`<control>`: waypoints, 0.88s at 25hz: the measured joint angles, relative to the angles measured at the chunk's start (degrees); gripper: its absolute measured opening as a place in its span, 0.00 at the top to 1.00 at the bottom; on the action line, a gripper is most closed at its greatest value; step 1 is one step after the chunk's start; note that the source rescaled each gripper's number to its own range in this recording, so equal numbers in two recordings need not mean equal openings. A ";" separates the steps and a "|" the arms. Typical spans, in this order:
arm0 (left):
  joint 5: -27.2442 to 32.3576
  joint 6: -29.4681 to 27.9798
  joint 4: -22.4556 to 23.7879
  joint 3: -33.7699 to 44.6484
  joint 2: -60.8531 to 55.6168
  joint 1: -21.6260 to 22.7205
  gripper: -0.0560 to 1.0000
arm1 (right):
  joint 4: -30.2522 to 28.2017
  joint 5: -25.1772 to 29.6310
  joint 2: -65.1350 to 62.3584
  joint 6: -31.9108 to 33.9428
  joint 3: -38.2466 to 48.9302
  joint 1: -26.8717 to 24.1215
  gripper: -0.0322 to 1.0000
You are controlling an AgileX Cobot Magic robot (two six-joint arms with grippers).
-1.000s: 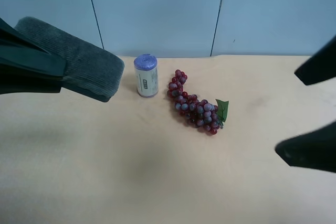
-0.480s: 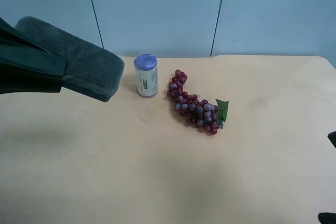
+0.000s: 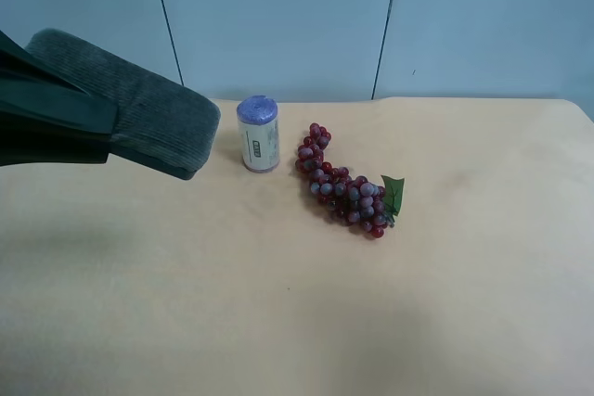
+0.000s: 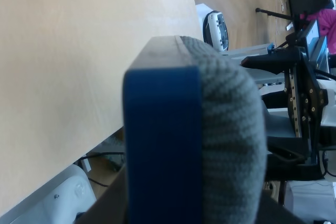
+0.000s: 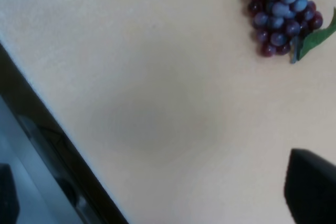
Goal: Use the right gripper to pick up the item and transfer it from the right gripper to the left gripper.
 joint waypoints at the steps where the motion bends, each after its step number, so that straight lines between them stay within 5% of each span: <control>1: 0.00 0.00 0.00 0.00 0.00 0.00 0.95 | 0.00 0.00 0.00 0.00 0.02 0.00 0.00; 11: 0.00 1.02 0.00 0.00 0.00 0.00 0.95 | 0.00 0.00 0.00 0.00 0.06 -2.51 0.00; 22: 0.00 1.19 0.00 0.00 0.00 0.00 0.95 | -0.06 -0.18 -12.47 0.00 0.06 -26.14 0.00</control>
